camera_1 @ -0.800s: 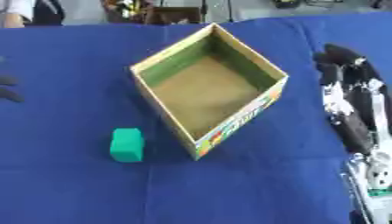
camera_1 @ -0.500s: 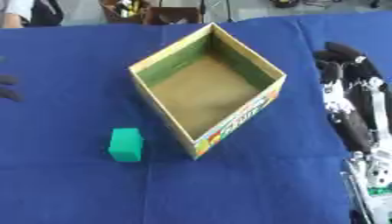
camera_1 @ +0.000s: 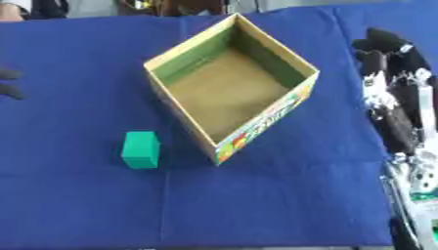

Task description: Pick up objects on the table and place them in the box.

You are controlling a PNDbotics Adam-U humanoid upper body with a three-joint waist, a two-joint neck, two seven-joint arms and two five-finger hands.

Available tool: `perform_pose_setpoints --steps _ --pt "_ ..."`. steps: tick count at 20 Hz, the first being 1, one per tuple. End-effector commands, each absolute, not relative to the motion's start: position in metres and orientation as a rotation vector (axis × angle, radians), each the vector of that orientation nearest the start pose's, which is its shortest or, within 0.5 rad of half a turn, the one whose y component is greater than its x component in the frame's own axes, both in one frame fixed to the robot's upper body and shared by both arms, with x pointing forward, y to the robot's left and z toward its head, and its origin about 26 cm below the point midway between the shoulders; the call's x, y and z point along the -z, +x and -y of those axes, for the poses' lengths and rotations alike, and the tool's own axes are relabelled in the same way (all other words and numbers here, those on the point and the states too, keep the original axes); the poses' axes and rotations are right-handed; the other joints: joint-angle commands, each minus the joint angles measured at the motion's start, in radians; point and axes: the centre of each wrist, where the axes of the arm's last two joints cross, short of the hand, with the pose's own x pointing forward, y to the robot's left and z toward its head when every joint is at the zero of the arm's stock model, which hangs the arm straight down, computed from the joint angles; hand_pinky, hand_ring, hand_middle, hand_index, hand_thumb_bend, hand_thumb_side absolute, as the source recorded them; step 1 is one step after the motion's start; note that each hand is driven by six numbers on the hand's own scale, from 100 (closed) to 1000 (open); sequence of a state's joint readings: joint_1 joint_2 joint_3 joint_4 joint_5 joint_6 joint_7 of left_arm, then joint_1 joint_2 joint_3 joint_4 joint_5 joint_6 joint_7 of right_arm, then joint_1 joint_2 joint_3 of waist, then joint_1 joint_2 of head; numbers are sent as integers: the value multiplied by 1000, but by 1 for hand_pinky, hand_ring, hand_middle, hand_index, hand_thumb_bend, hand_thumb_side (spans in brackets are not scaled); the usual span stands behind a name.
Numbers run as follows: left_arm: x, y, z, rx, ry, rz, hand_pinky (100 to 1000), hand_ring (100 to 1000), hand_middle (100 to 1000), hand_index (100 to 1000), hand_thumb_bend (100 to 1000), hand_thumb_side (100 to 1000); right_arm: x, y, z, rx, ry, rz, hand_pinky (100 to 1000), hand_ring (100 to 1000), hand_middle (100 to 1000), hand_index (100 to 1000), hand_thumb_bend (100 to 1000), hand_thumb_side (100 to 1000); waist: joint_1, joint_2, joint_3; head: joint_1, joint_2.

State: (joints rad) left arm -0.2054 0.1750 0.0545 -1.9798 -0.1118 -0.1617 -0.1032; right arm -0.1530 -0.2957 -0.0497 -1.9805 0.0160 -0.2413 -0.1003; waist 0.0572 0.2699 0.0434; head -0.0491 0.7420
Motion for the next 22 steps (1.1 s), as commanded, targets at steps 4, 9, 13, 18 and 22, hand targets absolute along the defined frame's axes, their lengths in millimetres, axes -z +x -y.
perform_pose_setpoints --steps 4,9,13,18,22 --pt "-195 296 -274 650 337 2251 556 685 769 936 100 1000 -164 282 289 -254 -275 2388 844 825 677 821 100 580 13 -23 8 -5 5" --pt "-208 300 -265 916 392 2139 651 760 816 987 100 1000 -163 281 290 -266 -287 2379 845 825 676 822 100 582 21 -24 8 -9 -4" --pt "-215 311 -256 1134 441 2028 700 790 836 1000 100 1000 -161 281 289 -264 -289 2372 846 826 675 822 100 584 19 -24 9 -13 -7" --pt "-219 317 -248 1409 522 1856 719 802 842 1000 100 1000 -162 282 288 -266 -277 2378 845 826 675 821 100 582 11 -27 -3 -12 0" --pt "-228 311 -255 1565 618 1726 727 808 848 1000 100 1000 -163 282 286 -264 -258 2383 846 826 676 821 100 581 2 -28 -16 -1 -1"
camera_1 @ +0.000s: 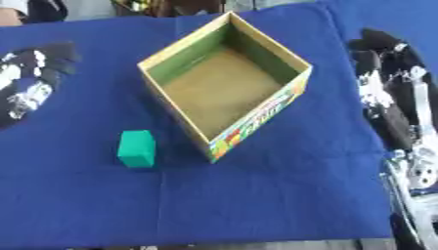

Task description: Pick up objects on the table and place them in the box.

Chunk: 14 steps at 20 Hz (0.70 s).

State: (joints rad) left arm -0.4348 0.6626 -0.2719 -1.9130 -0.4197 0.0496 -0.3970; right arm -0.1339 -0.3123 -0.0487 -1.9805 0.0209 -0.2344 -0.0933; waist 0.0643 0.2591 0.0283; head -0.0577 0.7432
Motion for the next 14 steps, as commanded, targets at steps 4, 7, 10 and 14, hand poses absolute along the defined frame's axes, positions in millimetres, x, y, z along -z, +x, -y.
perform_pose_setpoints --steps 4,7,10,14 --pt "-246 302 -261 1632 632 1656 749 827 868 1000 135 1000 -164 283 284 -258 -243 2387 846 826 675 822 100 581 -10 -13 -16 22 -16" --pt "-253 299 -261 1662 614 1615 770 844 884 1000 232 1000 -164 283 284 -257 -241 2386 847 826 675 822 100 582 -11 -11 -23 22 -21" --pt "-258 299 -259 1703 610 1572 783 855 893 1000 347 996 -163 283 284 -259 -238 2382 847 827 675 822 100 583 -11 -11 -23 21 -25" --pt "-262 300 -258 1744 610 1522 792 864 897 1000 518 998 -162 283 283 -263 -234 2375 848 827 674 821 100 582 -10 -12 -21 21 -34"
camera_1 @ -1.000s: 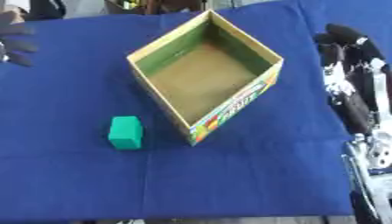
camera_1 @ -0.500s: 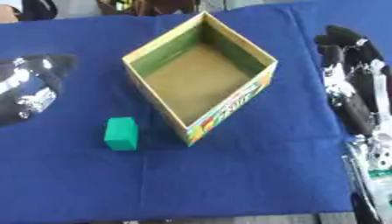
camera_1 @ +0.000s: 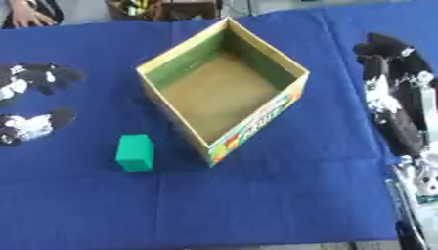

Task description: Pick up objects on the table and place them in the box.

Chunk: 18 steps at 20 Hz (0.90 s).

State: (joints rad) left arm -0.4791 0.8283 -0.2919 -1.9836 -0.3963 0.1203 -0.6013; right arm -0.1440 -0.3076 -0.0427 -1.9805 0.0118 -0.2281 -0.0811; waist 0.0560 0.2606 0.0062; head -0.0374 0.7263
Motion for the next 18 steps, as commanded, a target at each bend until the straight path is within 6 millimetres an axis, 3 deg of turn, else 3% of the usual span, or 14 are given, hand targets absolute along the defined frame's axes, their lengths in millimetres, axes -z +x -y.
perform_pose_setpoints --steps 1,2,7,18 --pt "-263 300 -257 1754 611 1513 793 865 897 1000 529 999 -162 283 283 -263 -234 2373 848 827 674 821 100 582 -2 -14 1 1 -20" --pt "-264 300 -257 1762 616 1506 799 871 899 1000 598 1000 -161 283 283 -264 -234 2370 848 827 674 821 100 582 -1 -15 1 -1 -23" --pt "-266 300 -251 1797 637 1477 805 878 899 1000 661 1000 -160 282 283 -268 -233 2360 848 827 673 819 100 581 4 -19 3 -10 -30" --pt "-262 320 -230 1925 627 1343 805 886 881 1000 668 965 -155 279 286 -280 -251 2326 850 827 671 813 100 579 22 -33 37 -44 -13"
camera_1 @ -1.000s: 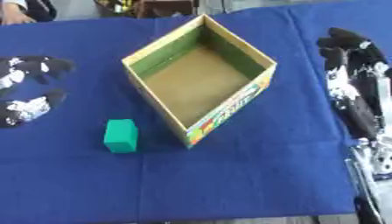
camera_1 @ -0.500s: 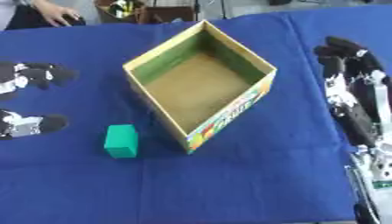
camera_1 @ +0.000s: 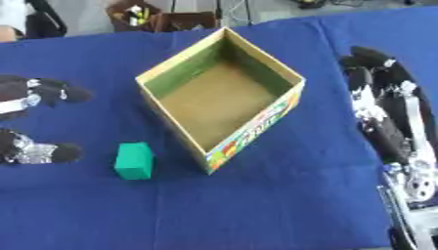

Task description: Pick up objects on the table and place them in the box.

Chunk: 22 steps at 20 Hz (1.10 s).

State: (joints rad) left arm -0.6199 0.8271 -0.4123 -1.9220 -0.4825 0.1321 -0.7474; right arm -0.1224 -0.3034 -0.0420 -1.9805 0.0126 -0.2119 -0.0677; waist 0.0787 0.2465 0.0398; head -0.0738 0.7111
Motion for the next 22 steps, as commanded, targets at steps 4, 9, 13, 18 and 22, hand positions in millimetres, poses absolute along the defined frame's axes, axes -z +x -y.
perform_pose_setpoints --steps 4,9,13,18,22 --pt "-256 330 -221 1950 595 1315 798 886 887 1000 677 941 -155 279 285 -283 -248 2322 850 827 670 812 100 578 3 -20 7 -8 -1" --pt "-247 342 -215 1972 575 1272 778 865 845 1000 680 916 -155 280 284 -285 -241 2318 851 827 669 808 100 577 5 -20 2 -5 -8" --pt "-237 350 -208 1978 530 1258 753 854 824 1000 668 896 -156 280 284 -285 -237 2319 851 827 668 806 100 577 3 -18 -2 0 -13" --pt "-222 359 -200 1981 478 1221 730 840 823 1000 682 881 -156 280 283 -285 -229 2323 851 827 667 803 100 576 2 -15 -8 3 -17" --pt "-213 366 -196 1979 464 1201 731 841 832 1000 685 862 -157 281 282 -285 -223 2324 851 827 666 799 100 575 2 -14 -10 6 -20"
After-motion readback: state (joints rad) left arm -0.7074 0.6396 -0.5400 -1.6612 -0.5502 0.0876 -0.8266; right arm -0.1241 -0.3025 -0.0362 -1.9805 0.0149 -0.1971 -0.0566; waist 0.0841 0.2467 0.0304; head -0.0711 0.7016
